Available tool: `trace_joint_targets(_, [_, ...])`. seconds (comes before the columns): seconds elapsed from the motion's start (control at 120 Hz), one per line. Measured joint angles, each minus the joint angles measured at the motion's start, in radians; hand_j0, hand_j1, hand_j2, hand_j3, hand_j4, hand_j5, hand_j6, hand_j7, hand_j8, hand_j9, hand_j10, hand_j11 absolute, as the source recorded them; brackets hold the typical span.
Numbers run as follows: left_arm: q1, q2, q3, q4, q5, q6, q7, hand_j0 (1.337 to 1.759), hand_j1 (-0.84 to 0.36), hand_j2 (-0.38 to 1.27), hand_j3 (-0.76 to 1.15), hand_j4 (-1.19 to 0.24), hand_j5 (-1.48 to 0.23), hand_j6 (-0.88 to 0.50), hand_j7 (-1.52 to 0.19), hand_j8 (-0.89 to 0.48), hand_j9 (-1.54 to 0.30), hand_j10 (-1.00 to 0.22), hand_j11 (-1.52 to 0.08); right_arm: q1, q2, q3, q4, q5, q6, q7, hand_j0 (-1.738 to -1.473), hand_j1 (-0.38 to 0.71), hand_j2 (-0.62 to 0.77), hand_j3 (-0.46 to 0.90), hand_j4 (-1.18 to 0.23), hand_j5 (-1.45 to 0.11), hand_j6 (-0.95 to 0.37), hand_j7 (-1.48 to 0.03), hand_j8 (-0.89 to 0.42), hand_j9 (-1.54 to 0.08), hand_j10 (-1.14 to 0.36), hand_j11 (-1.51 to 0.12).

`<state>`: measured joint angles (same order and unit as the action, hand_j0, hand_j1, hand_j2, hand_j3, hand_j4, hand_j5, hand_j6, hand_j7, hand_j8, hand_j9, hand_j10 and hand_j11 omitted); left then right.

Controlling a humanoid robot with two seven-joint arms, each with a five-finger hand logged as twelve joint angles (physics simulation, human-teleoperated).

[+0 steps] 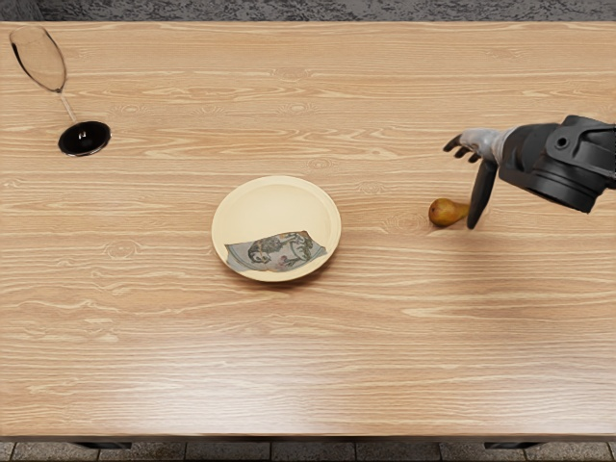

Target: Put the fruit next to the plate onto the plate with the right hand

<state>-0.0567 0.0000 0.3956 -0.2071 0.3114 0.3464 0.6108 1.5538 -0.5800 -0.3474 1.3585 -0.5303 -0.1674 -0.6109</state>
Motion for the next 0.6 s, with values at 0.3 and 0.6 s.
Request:
trace_joint_targets(0.3, [0.000,0.000,0.000,0.000,0.000,0.000,0.000,1.658,0.35,0.00,0.00,0.00,0.00,0.00,0.00,0.00,0.00,0.00,0.00,-0.004,0.074,-0.099,-0.012,-0.022,-0.137,0.000,-1.658,-0.08,-0.04,0.00,-0.23,-0.29,-0.23,-0.29,-0.23,-0.29,-0.23,-0.29])
trace_joint_targets(0.6, [0.000,0.000,0.000,0.000,0.000,0.000,0.000,1.658,0.35,0.00,0.00,0.00,0.00,0.00,0.00,0.00,0.00,0.00,0.00,-0.040,0.146,-0.129,-0.059,-0.026,-0.186,0.000,-1.658,-0.04,-0.05,0.00,-0.26,-0.33,-0.26,-0.33,-0.26,-0.33,-0.26,-0.33])
